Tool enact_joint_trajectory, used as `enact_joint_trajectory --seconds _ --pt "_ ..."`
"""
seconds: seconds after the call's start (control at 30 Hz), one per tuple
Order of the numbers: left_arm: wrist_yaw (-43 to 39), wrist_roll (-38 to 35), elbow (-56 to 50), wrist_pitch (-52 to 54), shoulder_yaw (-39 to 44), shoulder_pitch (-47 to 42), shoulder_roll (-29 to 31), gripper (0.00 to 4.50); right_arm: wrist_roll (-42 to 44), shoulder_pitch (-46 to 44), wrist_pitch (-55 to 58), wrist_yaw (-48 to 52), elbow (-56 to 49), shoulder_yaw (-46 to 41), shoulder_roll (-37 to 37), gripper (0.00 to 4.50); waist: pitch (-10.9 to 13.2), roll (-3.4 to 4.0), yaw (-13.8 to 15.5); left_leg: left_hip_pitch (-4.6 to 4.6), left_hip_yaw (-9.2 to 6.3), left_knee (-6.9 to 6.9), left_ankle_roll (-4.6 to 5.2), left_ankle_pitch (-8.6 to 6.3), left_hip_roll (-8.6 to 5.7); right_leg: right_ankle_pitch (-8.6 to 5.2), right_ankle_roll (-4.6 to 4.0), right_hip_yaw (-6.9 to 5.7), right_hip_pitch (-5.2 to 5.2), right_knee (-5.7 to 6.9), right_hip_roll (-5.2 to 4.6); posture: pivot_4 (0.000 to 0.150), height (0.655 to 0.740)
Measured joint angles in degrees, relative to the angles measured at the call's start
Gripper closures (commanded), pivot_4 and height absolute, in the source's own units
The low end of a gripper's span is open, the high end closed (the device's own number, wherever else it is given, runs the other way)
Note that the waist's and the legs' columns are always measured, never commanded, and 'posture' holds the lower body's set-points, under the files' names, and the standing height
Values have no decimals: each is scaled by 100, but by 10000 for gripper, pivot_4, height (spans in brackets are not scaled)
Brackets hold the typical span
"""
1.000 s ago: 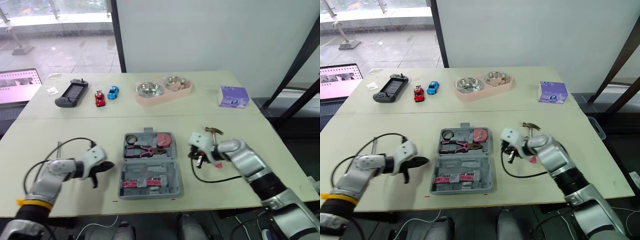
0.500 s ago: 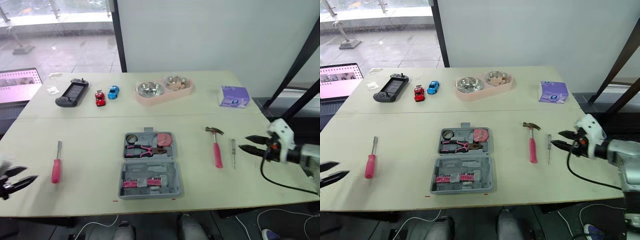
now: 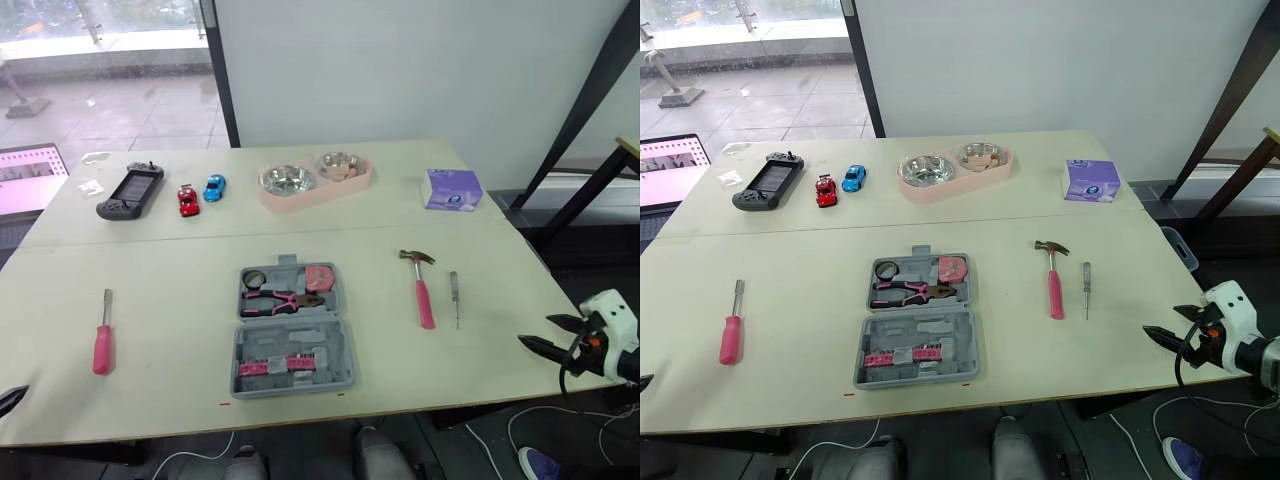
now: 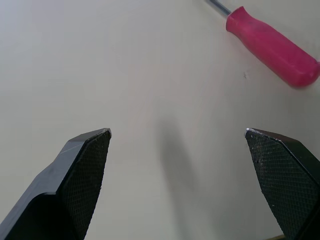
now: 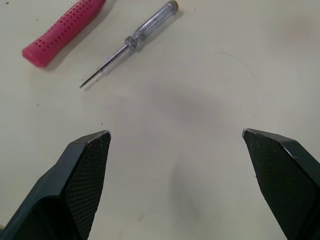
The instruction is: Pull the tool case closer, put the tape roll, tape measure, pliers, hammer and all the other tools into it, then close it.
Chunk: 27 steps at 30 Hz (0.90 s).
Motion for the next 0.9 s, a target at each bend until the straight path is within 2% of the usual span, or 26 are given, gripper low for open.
enact_joint_trajectory --seconds 0.1,0.23,0.33,0.4,0.5,0.67,0.83,0.9 --pt "-3 -3 3 -22 -11 -17 -21 34 37 38 16 -48 -93 11 4 526 0 0 7 0 1 -2 11 7 0 0 0 2 1 0 0 1500 7387" --pt "-75 -70 -362 34 -16 41 -238 34 69 362 321 -349 -913 18 201 526 -1 -2 54 0 1 -17 14 9 0 1 -1 1 -2 1 0 1500 7387" --pt "-235 -432 -1535 364 6 432 -608 34 131 547 1054 -1035 -1782 13 496 526 -2 -3 74 0 1 -16 7 5 -1 3 -4 4 1 0 0 1500 7387" --pt "-280 -920 -2853 919 19 838 -968 34 88 659 1612 -1731 -2497 20 799 526 -2 -6 78 -3 1 -14 6 4 -1 5 -6 6 1 1 0 1500 7387" --pt "-44 -1857 -5191 2189 -298 1301 -1468 34 -85 702 2526 -3248 -3842 185 1897 526 -5 -15 85 -2 0 -12 5 3 0 5 -7 7 -1 -1 1 1500 7387" --pt "550 -1737 -6612 2514 -1072 1073 -1817 34 -527 334 3123 -4858 -4533 407 2950 526 2 0 70 -7 1 22 5 3 -4 9 -13 16 7 -31 1 1500 7387" --pt "935 -1684 -7531 2183 -1661 453 -2435 34 -837 -75 3354 -5899 -4558 519 3616 526 1 -1 71 -10 1 20 10 6 -7 35 -51 18 32 -85 6 1500 7387" --pt "858 -1754 -7832 2126 -1880 342 -2456 34 -943 -228 3371 -6120 -4346 556 3744 526 -2 -6 68 -9 -1 13 12 6 -8 50 -72 21 32 -80 10 1500 7387"
